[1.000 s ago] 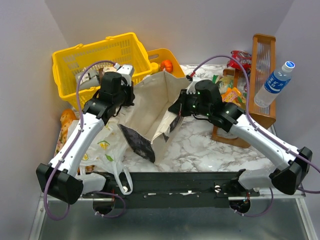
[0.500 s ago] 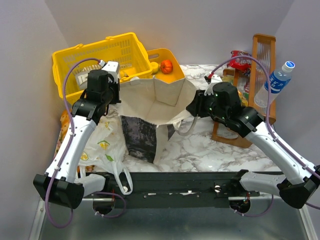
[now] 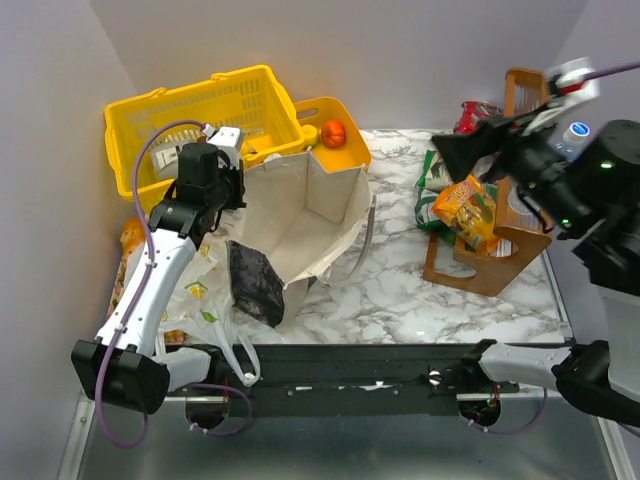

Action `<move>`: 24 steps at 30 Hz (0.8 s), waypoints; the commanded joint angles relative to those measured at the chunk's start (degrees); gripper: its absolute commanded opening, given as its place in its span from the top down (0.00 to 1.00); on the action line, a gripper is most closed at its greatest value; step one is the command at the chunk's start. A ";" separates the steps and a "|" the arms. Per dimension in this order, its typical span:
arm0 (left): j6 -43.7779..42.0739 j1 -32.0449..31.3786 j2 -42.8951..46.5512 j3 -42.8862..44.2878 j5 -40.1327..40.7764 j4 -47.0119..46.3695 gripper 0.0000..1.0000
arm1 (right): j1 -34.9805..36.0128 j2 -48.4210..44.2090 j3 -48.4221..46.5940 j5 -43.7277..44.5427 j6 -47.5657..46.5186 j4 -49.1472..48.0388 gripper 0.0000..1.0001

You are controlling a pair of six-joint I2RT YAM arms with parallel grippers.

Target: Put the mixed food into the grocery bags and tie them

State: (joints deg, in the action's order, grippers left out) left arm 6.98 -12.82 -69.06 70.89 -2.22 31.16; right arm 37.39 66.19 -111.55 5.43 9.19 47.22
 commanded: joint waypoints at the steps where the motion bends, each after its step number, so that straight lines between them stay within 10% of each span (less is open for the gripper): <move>1: 1.28 0.16 -0.11 -1.55 -3.32 -4.08 1.00 | -0.30 3.94 -14.30 21.84 -8.57 10.34 0.01; 5: 1.80 0.16 -0.29 -2.25 -5.07 -4.35 1.00 | -2.57 5.52 -17.82 34.62 -16.65 9.03 0.00; 11: 2.25 0.07 0.15 -2.69 -6.57 -5.05 1.00 | -25.31 7.02 -16.17 21.58 -15.35 13.51 0.00; 24: 2.07 0.07 -0.02 -3.22 -6.75 -5.23 1.00 | -35.97 -0.01 1.59 16.81 -13.23 8.68 0.00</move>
State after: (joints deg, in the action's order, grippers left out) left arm 8.23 -12.82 -69.17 68.31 -7.16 28.12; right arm 3.57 68.25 -112.53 24.95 -4.58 55.29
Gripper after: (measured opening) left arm 0.015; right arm 0.998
